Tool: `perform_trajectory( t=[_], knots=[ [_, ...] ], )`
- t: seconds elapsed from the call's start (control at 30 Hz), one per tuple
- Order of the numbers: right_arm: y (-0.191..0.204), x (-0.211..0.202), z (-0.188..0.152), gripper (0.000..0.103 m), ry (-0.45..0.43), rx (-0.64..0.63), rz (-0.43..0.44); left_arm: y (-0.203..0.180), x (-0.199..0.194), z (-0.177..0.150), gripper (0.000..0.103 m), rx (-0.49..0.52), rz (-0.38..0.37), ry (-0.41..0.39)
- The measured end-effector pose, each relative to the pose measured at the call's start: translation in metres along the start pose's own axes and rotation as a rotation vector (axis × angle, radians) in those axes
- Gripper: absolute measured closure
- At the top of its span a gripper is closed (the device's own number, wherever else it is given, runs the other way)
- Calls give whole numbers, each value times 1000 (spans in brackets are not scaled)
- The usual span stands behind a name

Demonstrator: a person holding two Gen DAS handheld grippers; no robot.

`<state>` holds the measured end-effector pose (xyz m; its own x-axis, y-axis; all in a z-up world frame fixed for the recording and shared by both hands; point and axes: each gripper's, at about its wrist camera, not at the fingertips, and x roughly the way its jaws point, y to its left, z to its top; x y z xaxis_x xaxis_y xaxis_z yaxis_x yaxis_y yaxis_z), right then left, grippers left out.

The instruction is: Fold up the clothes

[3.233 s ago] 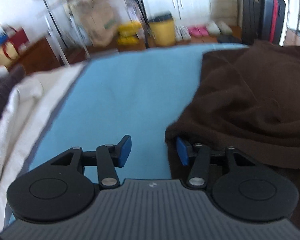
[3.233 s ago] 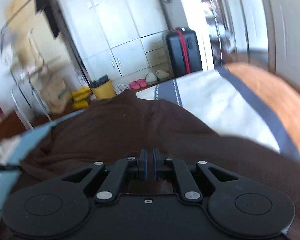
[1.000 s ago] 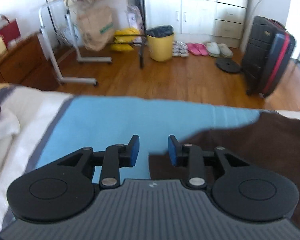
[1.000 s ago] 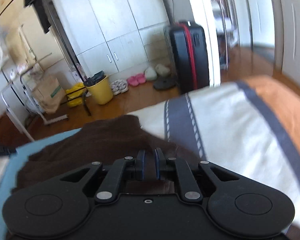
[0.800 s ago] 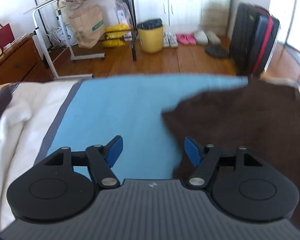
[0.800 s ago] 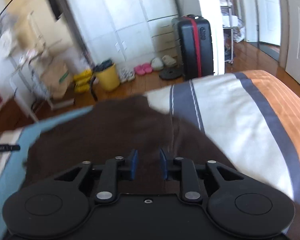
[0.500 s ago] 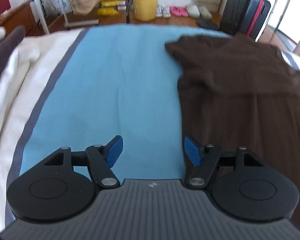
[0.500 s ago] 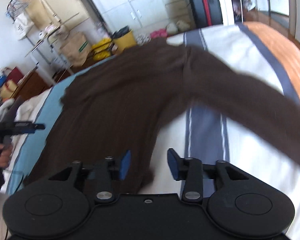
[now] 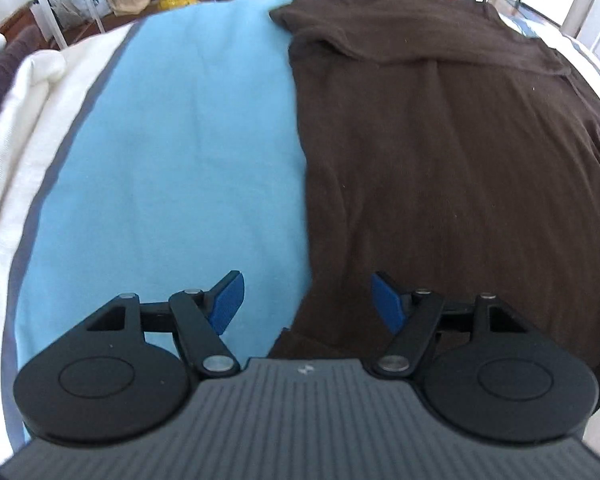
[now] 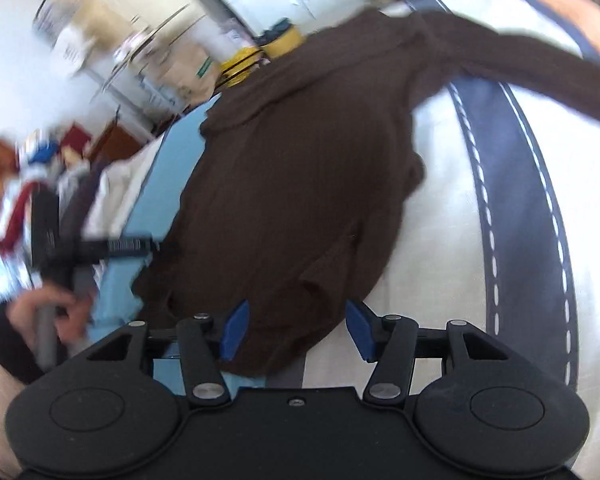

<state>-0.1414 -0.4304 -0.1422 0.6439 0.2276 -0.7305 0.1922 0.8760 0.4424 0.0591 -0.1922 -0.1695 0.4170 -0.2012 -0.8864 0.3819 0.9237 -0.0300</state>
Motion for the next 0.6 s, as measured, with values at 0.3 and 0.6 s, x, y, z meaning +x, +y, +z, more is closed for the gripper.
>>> perform_trajectory(
  t=[0.3, 0.6],
  knots=[
    [29, 28, 7, 103, -3, -280, -204, -21, -17, -9, 32, 84, -105, -75],
    [6, -8, -26, 103, 79, -175, -288, -49, -5, -41, 22, 260, 5, 44]
  ],
)
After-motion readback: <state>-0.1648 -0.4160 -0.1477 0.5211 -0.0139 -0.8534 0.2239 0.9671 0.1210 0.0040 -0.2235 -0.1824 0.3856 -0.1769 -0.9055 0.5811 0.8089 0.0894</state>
